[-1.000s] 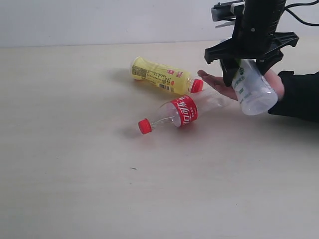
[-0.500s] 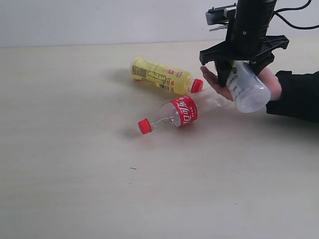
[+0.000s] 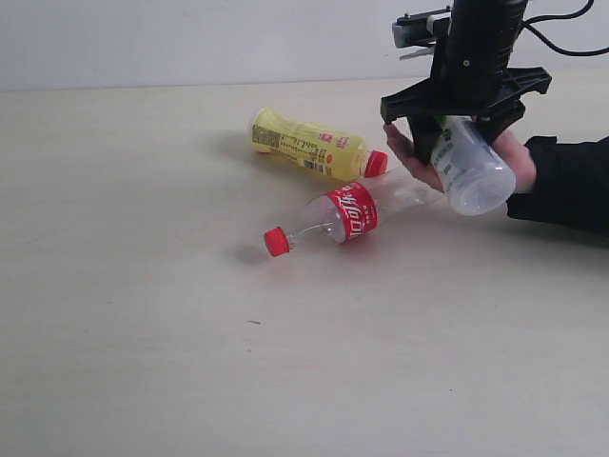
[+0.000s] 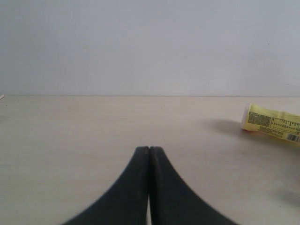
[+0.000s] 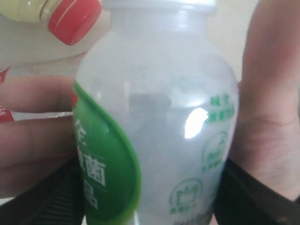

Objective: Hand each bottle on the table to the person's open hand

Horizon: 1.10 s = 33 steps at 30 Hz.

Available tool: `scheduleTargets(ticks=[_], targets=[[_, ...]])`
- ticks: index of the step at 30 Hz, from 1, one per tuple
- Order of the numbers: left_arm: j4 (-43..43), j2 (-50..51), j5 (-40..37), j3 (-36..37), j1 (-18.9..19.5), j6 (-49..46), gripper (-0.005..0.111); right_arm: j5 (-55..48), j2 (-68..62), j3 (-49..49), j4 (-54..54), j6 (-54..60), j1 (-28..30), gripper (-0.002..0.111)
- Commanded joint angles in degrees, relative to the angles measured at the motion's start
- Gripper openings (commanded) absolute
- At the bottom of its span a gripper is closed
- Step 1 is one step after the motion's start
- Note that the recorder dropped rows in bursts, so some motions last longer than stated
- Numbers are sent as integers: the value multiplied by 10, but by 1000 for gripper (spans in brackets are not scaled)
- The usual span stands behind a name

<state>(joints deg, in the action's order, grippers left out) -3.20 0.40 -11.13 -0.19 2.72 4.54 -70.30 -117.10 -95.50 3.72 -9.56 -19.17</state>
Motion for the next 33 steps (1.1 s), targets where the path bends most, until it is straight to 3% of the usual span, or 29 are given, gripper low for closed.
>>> scheduleTargets(ticks=[1,8,14,16,17,19,22,23,29,33], targets=[[3,-4,0,2,2,2,0,3,-1,-5,3,6,3,72],[3,-4,0,2,2,2,0,3,-1,-5,6,5,3,73],[3,-4,0,2,2,2,0,3,32,-60,26,6,2,73],[3,-4,0,2,2,2,0,3,58,-62,26,56,2,71],[3,-4,0,2,2,2,0,3,74,-56,26,70,2,68],[3,-4,0,2,2,2,0,3,117,-31,30,75,2,52],[3,-4,0,2,2,2,0,84,227,43,45,96,2,8],[3,-4,0,2,2,2,0,118,261,69,39,105,2,0],[3,-4,0,2,2,2,0,330,494,265,-107,217,2,0],[3,-4,0,2,2,2,0,391,624,375,-212,300,2,0]])
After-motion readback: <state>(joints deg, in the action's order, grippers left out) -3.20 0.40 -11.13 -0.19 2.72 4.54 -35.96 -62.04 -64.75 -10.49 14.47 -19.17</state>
